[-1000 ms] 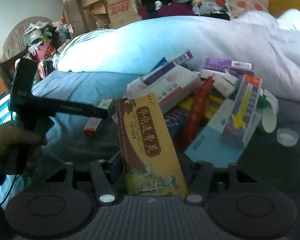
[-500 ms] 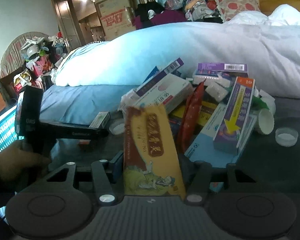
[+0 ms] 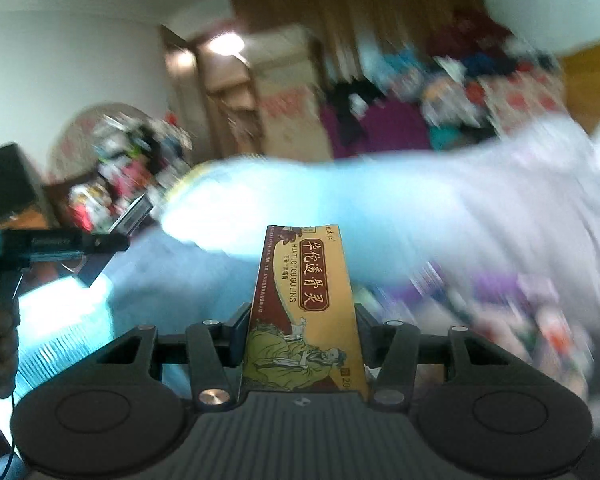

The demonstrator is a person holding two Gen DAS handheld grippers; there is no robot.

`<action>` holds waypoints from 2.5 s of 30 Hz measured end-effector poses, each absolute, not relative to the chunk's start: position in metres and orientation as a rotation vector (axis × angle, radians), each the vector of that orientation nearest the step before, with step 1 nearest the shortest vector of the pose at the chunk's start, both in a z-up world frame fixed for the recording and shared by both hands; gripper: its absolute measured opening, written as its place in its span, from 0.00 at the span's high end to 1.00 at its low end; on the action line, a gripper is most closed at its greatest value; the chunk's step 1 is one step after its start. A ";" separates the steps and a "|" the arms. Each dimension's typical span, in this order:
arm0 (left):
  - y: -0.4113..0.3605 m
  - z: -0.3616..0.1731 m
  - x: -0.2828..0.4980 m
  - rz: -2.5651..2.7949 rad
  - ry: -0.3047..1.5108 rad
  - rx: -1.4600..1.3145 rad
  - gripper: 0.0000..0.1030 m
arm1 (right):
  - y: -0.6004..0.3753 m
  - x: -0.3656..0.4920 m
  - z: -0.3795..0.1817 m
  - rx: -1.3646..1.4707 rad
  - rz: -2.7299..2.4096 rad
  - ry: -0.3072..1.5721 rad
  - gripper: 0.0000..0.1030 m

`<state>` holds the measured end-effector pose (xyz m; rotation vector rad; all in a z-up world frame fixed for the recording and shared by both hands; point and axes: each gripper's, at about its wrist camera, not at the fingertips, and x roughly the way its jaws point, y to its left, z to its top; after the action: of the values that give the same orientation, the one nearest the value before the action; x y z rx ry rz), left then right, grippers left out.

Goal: Organize objects
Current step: 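Carry both boxes over the blue basket and open both grippers, then grasp the Clotrimazole Cream box with the right gripper while the left grasps a white tablet box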

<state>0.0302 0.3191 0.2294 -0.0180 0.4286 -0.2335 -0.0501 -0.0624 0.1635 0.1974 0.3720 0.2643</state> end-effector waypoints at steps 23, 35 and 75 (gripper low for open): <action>0.622 0.283 -0.025 0.245 0.560 -0.148 0.67 | 0.255 0.028 0.275 0.047 0.836 0.485 0.47; 0.617 0.273 -0.019 0.211 0.517 -0.132 0.08 | 0.279 0.025 0.234 0.040 0.817 0.530 0.28; 0.100 0.092 0.110 -0.855 0.611 0.252 0.00 | -0.193 -0.052 0.055 0.370 -0.215 0.466 0.68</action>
<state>0.1102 0.1000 0.0920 0.2523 0.6107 -0.8551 -0.0515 -0.1931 0.0555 0.3701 0.4664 -0.2151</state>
